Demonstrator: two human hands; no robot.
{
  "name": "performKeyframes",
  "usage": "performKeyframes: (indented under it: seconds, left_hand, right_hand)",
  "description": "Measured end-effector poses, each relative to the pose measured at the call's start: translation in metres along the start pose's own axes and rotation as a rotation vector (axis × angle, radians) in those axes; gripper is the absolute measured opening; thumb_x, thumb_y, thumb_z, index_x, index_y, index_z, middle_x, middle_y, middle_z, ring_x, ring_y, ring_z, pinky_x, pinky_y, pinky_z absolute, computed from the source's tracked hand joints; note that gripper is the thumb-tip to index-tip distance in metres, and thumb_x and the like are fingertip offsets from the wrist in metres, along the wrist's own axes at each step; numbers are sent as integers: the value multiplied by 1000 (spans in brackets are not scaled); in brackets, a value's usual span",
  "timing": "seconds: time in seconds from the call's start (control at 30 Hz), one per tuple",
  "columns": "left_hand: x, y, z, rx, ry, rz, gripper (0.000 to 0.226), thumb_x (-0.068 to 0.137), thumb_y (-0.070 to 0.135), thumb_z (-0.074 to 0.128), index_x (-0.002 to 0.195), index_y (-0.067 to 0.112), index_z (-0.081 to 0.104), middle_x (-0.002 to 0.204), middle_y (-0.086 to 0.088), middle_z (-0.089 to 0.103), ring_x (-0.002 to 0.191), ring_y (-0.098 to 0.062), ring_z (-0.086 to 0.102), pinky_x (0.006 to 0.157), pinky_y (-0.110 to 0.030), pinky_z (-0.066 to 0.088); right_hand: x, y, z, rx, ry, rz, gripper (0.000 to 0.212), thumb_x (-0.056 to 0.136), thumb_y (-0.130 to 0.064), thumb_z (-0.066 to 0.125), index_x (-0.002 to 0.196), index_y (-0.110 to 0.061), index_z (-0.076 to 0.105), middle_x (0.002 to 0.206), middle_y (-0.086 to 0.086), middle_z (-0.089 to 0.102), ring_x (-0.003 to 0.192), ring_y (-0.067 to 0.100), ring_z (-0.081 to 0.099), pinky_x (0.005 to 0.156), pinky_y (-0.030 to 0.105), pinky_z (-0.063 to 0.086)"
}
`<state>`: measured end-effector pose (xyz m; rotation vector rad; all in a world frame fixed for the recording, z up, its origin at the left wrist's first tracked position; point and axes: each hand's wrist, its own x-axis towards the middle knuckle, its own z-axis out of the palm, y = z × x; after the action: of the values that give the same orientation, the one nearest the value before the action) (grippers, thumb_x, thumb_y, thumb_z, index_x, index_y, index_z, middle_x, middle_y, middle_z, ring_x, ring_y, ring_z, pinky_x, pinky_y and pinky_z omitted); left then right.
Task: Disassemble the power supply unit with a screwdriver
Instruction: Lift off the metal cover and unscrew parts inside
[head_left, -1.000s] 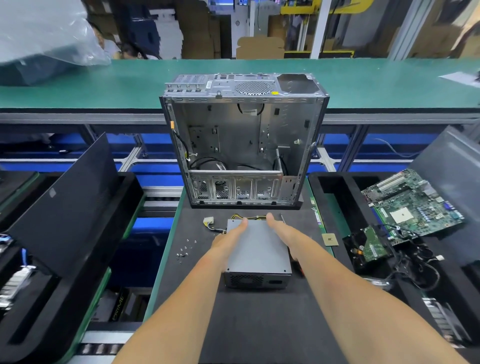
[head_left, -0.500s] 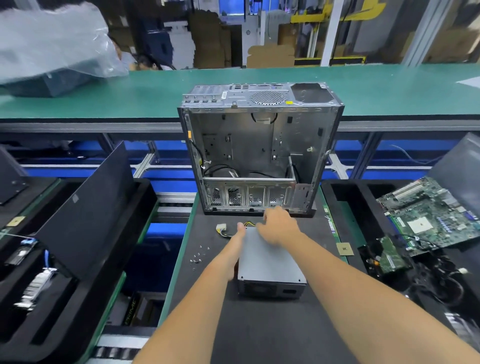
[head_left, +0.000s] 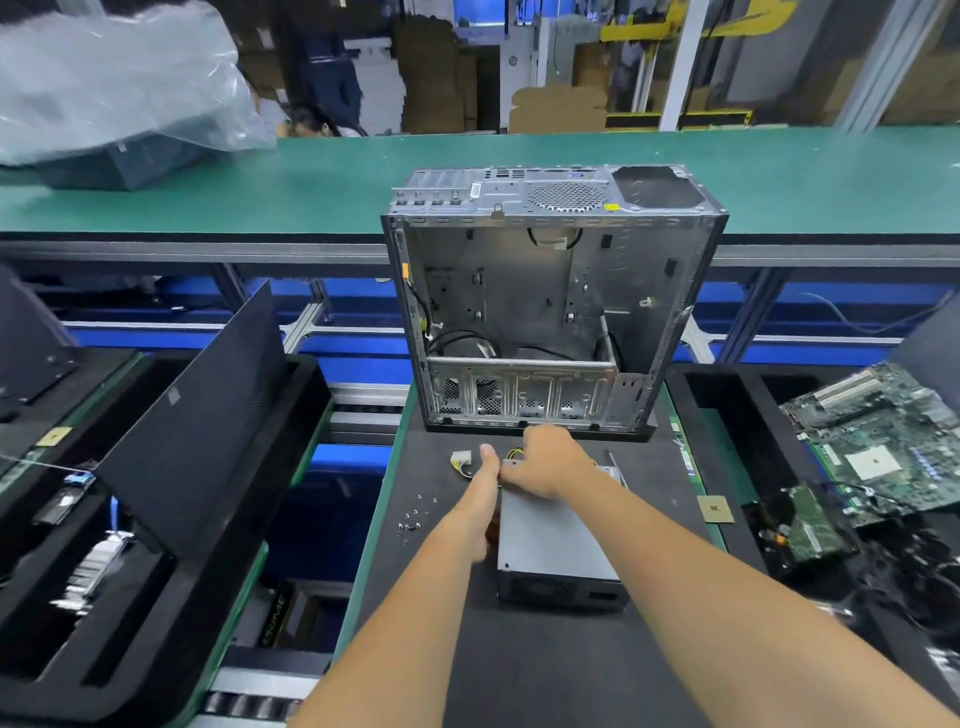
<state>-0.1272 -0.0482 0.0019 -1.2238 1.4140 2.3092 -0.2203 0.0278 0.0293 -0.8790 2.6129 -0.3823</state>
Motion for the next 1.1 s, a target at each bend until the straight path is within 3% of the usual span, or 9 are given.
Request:
performKeyframes:
  seconds: [0.1, 0.3, 0.4, 0.5, 0.6, 0.7, 0.77, 0.93, 1.1]
  left_hand:
    - [1, 2, 1, 6, 7, -5, 77, 82, 80, 30, 88, 14, 70, 72, -9, 74, 62, -20, 72, 43, -24, 51]
    - [5, 8, 8, -2, 0, -22, 78, 82, 80, 30, 86, 12, 69, 70, -8, 73, 60, -20, 71, 45, -24, 52]
    - [9, 11, 12, 4, -6, -35, 79, 83, 79, 28, 90, 11, 67, 71, -8, 74, 67, -20, 72, 58, -29, 56]
    - [15, 11, 9, 11, 31, -39, 78, 87, 75, 25, 92, 10, 66, 69, -8, 73, 66, -21, 71, 61, -30, 55]
    - [20, 10, -1, 94, 136, 0, 62, 97, 59, 24, 87, 9, 60, 57, -6, 67, 59, -23, 65, 62, -32, 56]
    - [22, 9, -9, 195, 164, 8, 26, 97, 22, 39, 93, 9, 61, 74, -9, 66, 69, -25, 61, 70, -37, 56]
    - [24, 10, -12, 253, 161, 32, 23, 91, 5, 41, 89, 9, 63, 80, -11, 67, 69, -23, 62, 64, -33, 56]
    - [26, 10, -17, 437, 168, 192, 37, 85, -13, 37, 67, 9, 61, 66, -8, 58, 48, -16, 53, 40, -18, 47]
    - [30, 6, -23, 840, 158, 374, 23, 78, -4, 46, 72, 7, 66, 76, -12, 63, 72, -22, 46, 63, -27, 37]
  right_hand:
    - [2, -1, 1, -27, 15, 9, 46, 80, -56, 59, 91, -11, 49, 86, 2, 51, 83, 22, 49, 63, 31, 40]
    - [4, -9, -9, -149, -14, 50, 37, 86, -45, 54, 68, -14, 46, 68, -1, 51, 64, 19, 50, 59, 29, 40]
    - [6, -13, -12, -188, -55, 54, 31, 89, -38, 51, 69, -15, 46, 69, -1, 50, 68, 21, 52, 58, 29, 39]
    - [8, -8, -9, -116, -79, 59, 31, 86, -46, 53, 82, -15, 53, 75, -2, 53, 78, 22, 54, 62, 29, 40]
    - [10, -4, -2, -27, -87, 45, 36, 79, -51, 58, 83, -15, 53, 80, -2, 54, 81, 21, 54, 59, 29, 37]
    - [10, -4, 7, -5, -59, 50, 37, 76, -53, 59, 82, -17, 54, 80, -3, 55, 86, 23, 56, 65, 30, 40]
    - [11, -6, 10, -7, -35, 64, 37, 73, -52, 60, 81, -16, 56, 78, -3, 55, 86, 23, 58, 65, 29, 41]
    - [12, -9, 7, -37, -54, 69, 59, 69, -66, 59, 91, -12, 66, 81, 0, 60, 77, 21, 55, 62, 27, 42]
    - [14, -11, 7, -99, -69, 66, 46, 73, -56, 62, 89, -14, 62, 83, -1, 57, 80, 22, 56, 65, 28, 41]
